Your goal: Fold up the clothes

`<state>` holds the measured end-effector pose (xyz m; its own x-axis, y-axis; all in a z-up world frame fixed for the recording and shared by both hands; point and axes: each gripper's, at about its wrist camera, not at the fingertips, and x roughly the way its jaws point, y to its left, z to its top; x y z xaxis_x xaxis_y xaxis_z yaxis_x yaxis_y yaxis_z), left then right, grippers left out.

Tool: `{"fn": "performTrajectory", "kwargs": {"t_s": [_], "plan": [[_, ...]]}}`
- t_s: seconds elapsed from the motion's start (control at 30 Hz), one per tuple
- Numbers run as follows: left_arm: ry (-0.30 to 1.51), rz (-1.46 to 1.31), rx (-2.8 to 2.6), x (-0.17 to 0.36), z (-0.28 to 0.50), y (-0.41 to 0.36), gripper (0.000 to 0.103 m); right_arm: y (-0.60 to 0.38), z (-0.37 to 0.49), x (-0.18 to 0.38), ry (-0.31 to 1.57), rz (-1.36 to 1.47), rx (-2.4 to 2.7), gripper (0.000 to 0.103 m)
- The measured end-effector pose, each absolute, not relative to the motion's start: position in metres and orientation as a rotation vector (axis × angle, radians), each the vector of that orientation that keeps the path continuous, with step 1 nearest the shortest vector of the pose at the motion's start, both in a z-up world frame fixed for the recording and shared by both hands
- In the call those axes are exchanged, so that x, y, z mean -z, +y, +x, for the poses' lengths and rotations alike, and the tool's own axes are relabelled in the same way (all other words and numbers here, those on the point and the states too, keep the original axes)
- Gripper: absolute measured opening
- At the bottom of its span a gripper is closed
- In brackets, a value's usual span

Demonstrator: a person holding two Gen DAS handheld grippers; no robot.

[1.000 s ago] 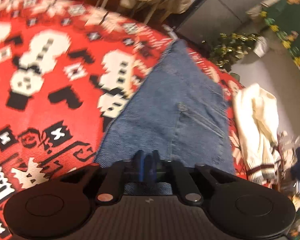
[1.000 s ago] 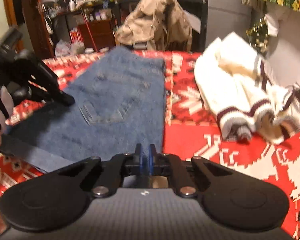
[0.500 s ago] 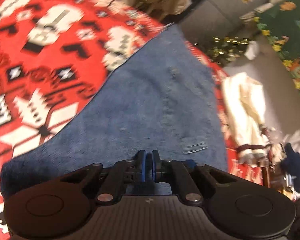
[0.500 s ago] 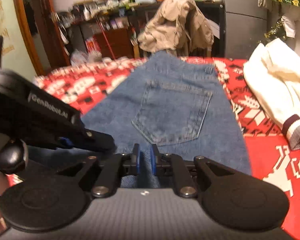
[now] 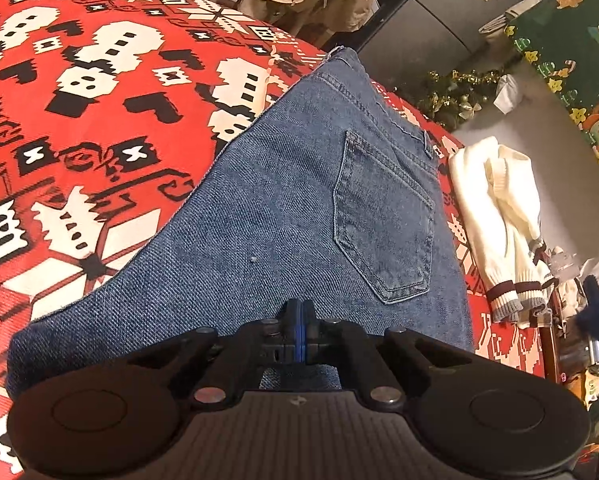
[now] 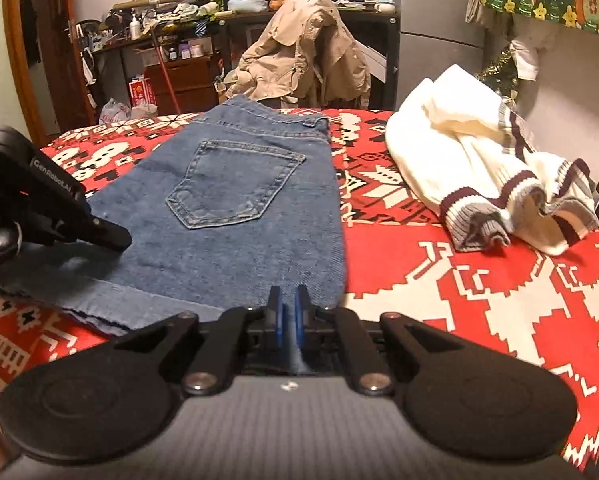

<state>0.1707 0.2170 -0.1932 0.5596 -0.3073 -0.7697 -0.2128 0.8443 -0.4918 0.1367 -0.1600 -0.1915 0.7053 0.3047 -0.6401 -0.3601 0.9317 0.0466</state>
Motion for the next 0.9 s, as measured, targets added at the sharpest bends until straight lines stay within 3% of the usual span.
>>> {"fn": "performTrajectory", "kwargs": {"t_s": [0.4, 0.47, 0.5, 0.7, 0.87, 0.9], "plan": [[0.97, -0.578, 0.072, 0.195, 0.168, 0.217, 0.003, -0.194, 0.115, 0.189, 0.683, 0.087, -0.375, 0.01], [0.971, -0.589, 0.076, 0.195, 0.168, 0.218, 0.003, -0.198, 0.115, 0.189, 0.681, 0.118, -0.351, 0.028], [0.972, -0.589, 0.072, 0.195, 0.168, 0.217, 0.003, -0.201, 0.114, 0.19, 0.681, 0.132, -0.324, 0.046], [0.967, -0.483, 0.059, 0.188, 0.169, 0.204, 0.003, -0.214, 0.113, 0.192, 0.682, 0.213, -0.301, 0.052], [1.005, -0.577, 0.025, 0.187, 0.175, 0.212, 0.004, -0.215, 0.112, 0.191, 0.654, 0.233, -0.299, 0.075], [1.002, -0.603, 0.023, 0.184, 0.176, 0.213, 0.014, -0.216, 0.112, 0.191, 0.649, 0.239, -0.3, 0.082]]}}
